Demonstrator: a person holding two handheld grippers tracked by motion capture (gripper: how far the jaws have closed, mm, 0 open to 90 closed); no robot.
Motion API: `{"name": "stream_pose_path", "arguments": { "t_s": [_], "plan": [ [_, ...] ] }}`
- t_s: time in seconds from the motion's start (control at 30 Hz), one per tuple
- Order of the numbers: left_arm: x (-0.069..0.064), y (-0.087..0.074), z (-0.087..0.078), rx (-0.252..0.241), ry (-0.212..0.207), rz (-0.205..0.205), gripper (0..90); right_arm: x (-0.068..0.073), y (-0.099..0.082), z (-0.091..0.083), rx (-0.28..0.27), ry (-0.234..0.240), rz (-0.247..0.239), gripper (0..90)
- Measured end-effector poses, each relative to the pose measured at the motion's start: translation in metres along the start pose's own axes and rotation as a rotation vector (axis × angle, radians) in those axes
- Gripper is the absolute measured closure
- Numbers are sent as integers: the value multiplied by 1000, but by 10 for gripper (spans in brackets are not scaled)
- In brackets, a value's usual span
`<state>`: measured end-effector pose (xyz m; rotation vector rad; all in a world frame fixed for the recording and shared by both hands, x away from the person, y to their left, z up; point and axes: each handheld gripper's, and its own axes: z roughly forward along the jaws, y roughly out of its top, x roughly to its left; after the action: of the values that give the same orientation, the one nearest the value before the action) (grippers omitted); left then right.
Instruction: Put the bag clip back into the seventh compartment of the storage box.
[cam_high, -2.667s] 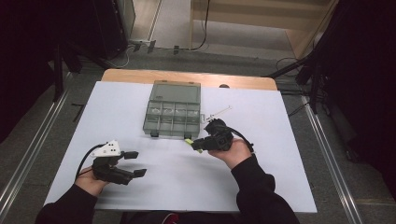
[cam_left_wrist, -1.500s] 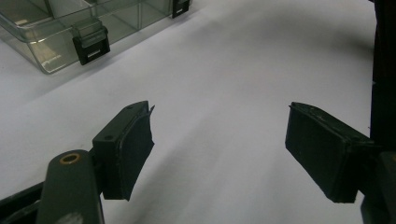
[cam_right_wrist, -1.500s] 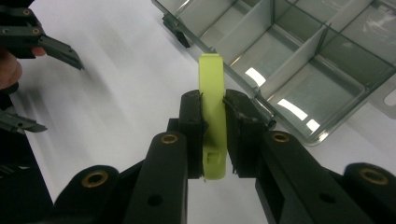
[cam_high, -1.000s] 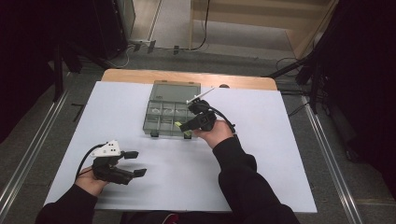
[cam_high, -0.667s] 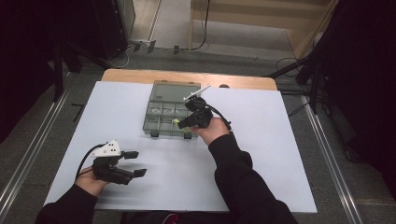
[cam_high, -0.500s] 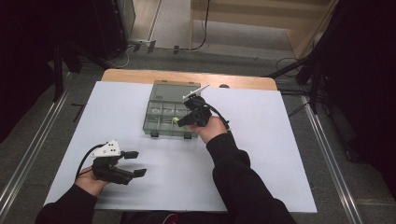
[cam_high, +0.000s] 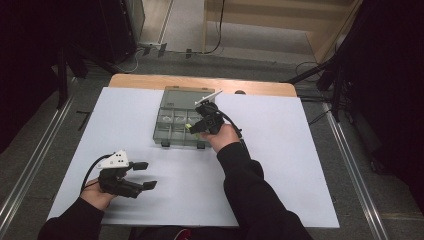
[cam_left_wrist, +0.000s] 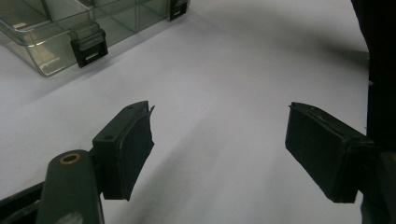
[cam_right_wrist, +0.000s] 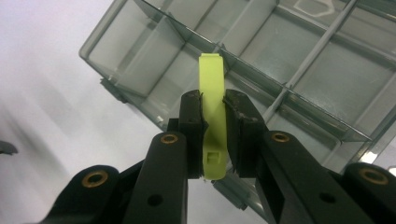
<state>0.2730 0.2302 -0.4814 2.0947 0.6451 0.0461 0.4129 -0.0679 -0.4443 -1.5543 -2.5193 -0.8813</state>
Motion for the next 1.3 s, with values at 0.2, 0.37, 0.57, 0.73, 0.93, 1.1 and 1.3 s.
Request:
{"name": "stream_pose_path", "arguments": {
  "t_s": [0.2, 0.37, 0.57, 0.73, 0.93, 1.1, 1.3],
  "plan": [
    [0, 0, 0, -1, -2, -1, 224, 0, 0, 6, 7, -33, 6, 787],
    [0, 0, 0, -5, -1, -1, 224, -1, 0, 10, 2, -25, 19, 783],
    [0, 0, 0, -3, -2, -1, 224, -1, -1, 10, -8, -19, -5, 697],
    [0, 0, 0, -4, -1, -1, 224, 1, -5, 5, -27, 9, -28, 637],
    [0, 0, 0, -2, -2, -3, 224, 2, -14, -4, -48, 60, -78, 514],
    [0, 0, 0, 1, 1, -2, 224, 4, -23, -11, -83, 79, -160, 398],
    [0, 0, 0, -1, 2, -5, 224, 5, -32, -19, -111, 113, -208, 356]
  ]
}}
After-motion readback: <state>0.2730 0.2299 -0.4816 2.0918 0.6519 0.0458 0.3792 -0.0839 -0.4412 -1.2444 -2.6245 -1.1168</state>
